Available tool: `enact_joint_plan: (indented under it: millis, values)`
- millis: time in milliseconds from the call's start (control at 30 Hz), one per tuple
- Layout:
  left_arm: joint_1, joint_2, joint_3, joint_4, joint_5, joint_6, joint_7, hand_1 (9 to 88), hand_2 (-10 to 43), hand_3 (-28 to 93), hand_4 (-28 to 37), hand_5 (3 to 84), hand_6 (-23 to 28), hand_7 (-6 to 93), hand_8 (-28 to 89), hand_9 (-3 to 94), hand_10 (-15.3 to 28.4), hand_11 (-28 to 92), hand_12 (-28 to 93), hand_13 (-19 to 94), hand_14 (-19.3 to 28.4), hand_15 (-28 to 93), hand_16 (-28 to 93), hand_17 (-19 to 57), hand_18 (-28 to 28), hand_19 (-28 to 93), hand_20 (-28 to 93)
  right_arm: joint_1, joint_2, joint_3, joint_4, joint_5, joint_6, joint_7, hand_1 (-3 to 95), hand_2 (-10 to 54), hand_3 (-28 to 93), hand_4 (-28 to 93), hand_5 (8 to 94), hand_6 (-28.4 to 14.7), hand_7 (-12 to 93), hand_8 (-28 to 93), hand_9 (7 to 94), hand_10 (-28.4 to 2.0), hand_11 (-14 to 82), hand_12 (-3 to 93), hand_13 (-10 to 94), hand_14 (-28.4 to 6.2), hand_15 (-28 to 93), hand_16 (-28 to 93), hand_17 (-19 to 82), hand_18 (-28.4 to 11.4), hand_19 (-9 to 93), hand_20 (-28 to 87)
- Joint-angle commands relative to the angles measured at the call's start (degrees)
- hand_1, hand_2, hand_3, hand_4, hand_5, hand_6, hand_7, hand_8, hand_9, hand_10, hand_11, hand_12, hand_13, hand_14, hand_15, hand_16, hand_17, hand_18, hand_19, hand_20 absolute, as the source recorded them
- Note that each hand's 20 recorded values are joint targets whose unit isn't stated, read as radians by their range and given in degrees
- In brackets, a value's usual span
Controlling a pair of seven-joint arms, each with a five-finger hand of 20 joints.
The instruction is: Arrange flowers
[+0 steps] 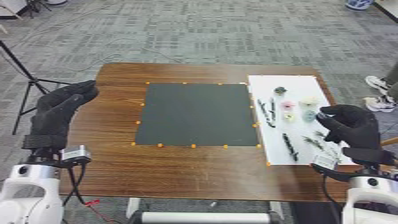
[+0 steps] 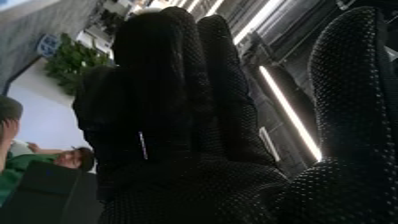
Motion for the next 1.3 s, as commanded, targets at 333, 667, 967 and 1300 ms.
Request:
enact_joint_plan:
  millis: [333,667,967,1300]
  values:
    - [0.2,-0.46,-0.3,-0.35,0.47,-0.83,-0.93,31.1,-6.7,65,-14.7,50.2,3.2,15.6,-7,50.1,13.2,20,12,39,16.8,17,0,8.1,11.2,5,18,-0.9,1.0,-1.2,-0.5,-2.8,4.4,1.1,28.7,-9.5,61,-20,54.7,-5.1,37,-10,61.7,-17.7,39.3,30.7,74,-10.8,61,31,52,-17.9,90,47]
    - [-0.1,-0.25,-0.68,-0.6,0.46,-1.35,-1.88,30.9,-6.4,65,-14.7,50.1,3.3,15.3,-7,50.3,13.2,20,12,39,16.8,18,0,8.1,11.2,5,18,0.8,2.3,-1.4,-2.2,-16.9,-3.2,12.3,35.7,-9.5,63,-17,59.1,-4.5,38,-9,71.7,-14.1,47.8,35.7,84,-6.1,63,33,61,-15.4,93,55]
    - [-0.1,-0.09,-1.14,-0.9,0.62,-2.4,-2.7,30.9,-6.4,65,-14.6,50.2,3.2,15.4,-7,50.3,13.3,20,12,39,16.9,18,0,8.0,11.2,5,18,3.4,4.1,-1.7,-3.3,-28.6,-18.7,18.7,37.0,-9.5,62,-18,63.7,-4.4,38,-8,77.0,-13.6,48.6,37.7,88,-3.4,63,36,66,-13.1,93,59]
    - [-0.1,0.17,-1.61,-1.21,0.6,-2.93,-3.4,30.9,-6.3,65,-14.5,50.3,3.2,15.6,-7,50.3,13.3,20,12,39,16.9,18,0,8.0,11.3,5,18,7.0,7.3,-6.1,-1.7,-34.1,-28.9,22.8,36.4,-9.5,59,-17,66.6,-4.5,38,-6,80.1,-13.6,48.2,38.7,91,-2.7,62,38,69,-12.0,93,61]
